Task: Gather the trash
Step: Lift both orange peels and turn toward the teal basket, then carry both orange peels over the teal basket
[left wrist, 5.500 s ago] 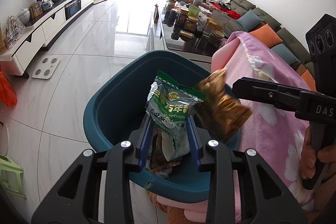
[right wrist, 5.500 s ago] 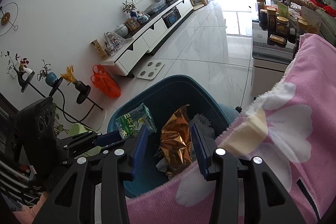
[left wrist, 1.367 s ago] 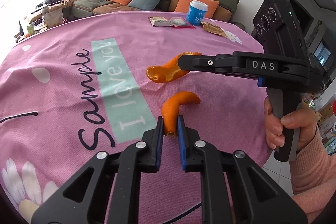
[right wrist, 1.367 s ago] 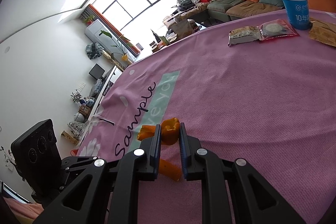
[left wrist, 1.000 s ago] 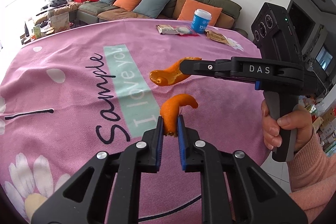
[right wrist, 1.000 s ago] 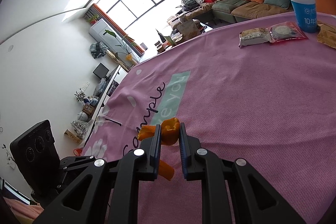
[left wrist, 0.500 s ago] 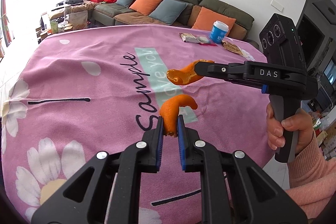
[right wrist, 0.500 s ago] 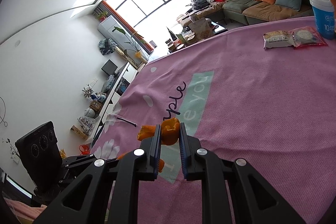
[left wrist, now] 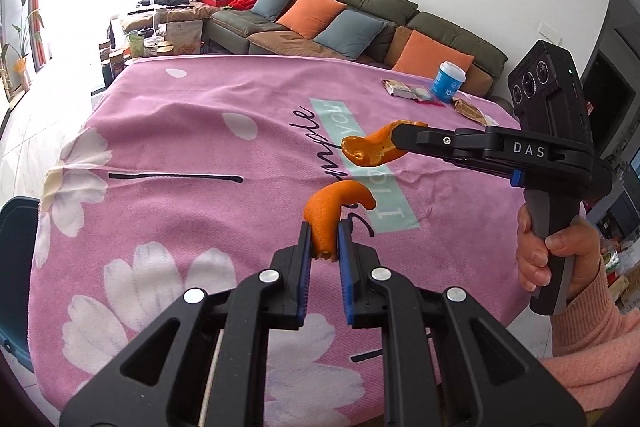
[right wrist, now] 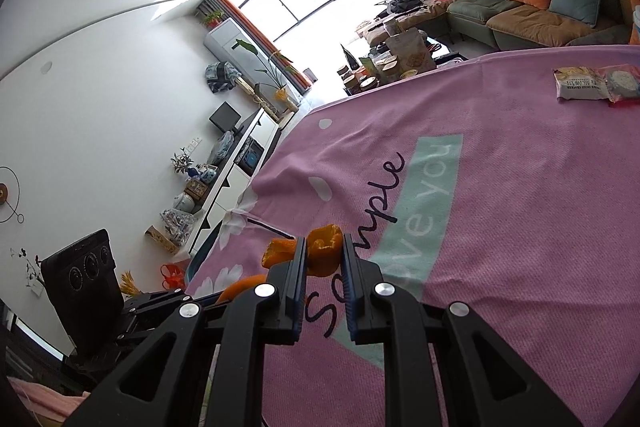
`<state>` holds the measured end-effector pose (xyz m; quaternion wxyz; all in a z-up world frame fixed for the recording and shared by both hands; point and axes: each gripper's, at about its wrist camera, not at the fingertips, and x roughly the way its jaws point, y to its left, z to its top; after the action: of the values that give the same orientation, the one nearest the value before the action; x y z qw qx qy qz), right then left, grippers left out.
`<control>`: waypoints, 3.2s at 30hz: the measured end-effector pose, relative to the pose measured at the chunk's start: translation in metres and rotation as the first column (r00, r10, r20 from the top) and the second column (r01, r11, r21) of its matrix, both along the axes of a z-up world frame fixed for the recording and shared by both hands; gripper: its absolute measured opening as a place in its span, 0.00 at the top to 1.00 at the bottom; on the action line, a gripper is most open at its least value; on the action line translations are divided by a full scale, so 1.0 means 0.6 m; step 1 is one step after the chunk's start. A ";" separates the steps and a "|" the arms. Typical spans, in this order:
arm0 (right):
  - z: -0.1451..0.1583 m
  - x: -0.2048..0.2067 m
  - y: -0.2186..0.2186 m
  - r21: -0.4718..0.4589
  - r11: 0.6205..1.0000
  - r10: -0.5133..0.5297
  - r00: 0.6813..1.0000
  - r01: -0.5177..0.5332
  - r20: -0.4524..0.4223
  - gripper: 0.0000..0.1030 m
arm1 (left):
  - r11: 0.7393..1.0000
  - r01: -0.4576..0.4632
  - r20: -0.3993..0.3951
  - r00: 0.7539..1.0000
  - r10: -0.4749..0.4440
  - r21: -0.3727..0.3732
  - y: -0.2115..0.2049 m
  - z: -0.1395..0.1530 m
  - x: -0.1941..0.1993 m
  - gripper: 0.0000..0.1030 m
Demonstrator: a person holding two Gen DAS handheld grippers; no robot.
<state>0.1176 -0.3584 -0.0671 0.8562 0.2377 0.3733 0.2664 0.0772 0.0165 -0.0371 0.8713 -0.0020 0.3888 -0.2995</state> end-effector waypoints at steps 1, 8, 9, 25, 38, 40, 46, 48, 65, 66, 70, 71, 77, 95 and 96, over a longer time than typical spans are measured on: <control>0.000 0.002 0.004 0.000 1.000 0.005 1.000 -0.005 0.000 0.86 | 1.000 -0.007 0.003 1.000 0.007 0.001 0.005 0.001 -0.001 0.87; 0.000 0.012 0.032 -0.001 0.999 0.043 0.999 -0.043 0.001 0.86 | 0.999 -0.048 0.013 0.999 0.048 -0.004 0.034 0.008 -0.004 0.87; 0.002 0.014 0.036 -0.001 0.999 0.048 0.999 -0.048 0.001 0.86 | 0.999 -0.054 0.014 0.998 0.054 -0.005 0.039 0.009 -0.005 0.87; 0.004 0.033 0.090 0.004 0.992 0.123 0.992 -0.123 0.001 0.86 | 0.989 -0.146 0.020 0.989 0.146 -0.020 0.107 0.015 -0.006 0.87; 0.007 0.044 0.122 0.009 0.985 0.173 0.985 -0.173 0.001 0.86 | 0.980 -0.200 0.025 0.979 0.200 -0.027 0.142 0.019 -0.005 0.87; 0.008 0.046 0.127 0.010 0.984 0.179 0.984 -0.179 0.001 0.86 | 0.978 -0.206 0.026 0.978 0.207 -0.029 0.147 0.020 -0.006 0.87; 0.004 0.050 0.129 0.015 0.981 0.195 0.981 -0.195 -0.001 0.86 | 0.973 -0.230 0.028 0.972 0.231 -0.033 0.159 0.023 -0.008 0.87; 0.004 0.051 0.129 0.013 0.980 0.200 0.980 -0.200 -0.002 0.86 | 0.971 -0.237 0.027 0.971 0.238 -0.034 0.164 0.023 -0.009 0.87; 0.014 0.060 0.161 0.007 0.971 0.238 0.971 -0.238 0.003 0.86 | 0.956 -0.291 0.033 0.956 0.292 -0.038 0.199 0.030 -0.013 0.87; 0.014 0.060 0.163 0.006 0.971 0.240 0.971 -0.240 0.003 0.86 | 0.955 -0.294 0.033 0.955 0.295 -0.039 0.202 0.030 -0.012 0.87; 0.017 0.063 0.171 0.002 0.968 0.251 0.968 -0.251 0.004 0.86 | 0.950 -0.308 0.033 0.950 0.309 -0.043 0.212 0.031 -0.013 0.87; 0.018 0.064 0.175 0.002 0.967 0.254 0.967 -0.254 0.005 0.86 | 0.949 -0.312 0.033 0.949 0.313 -0.044 0.216 0.031 -0.013 0.87; 0.022 0.065 0.191 -0.002 0.963 0.270 0.963 -0.270 0.009 0.86 | 0.942 -0.332 0.037 0.942 0.333 -0.046 0.230 0.033 -0.018 0.87; 0.032 0.070 0.234 -0.001 0.947 0.322 0.947 -0.322 0.019 0.86 | 0.917 -0.396 0.041 0.917 0.398 -0.049 0.271 0.038 -0.026 0.87; 0.032 0.069 0.237 -0.001 0.946 0.325 0.945 -0.325 0.020 0.86 | 0.915 -0.400 0.040 0.915 0.402 -0.049 0.274 0.038 -0.027 0.87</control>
<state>0.1592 -0.2165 -0.0480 0.8040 0.1711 0.3987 0.4066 0.0612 0.1807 -0.0144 0.9232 -0.0917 0.3525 -0.1223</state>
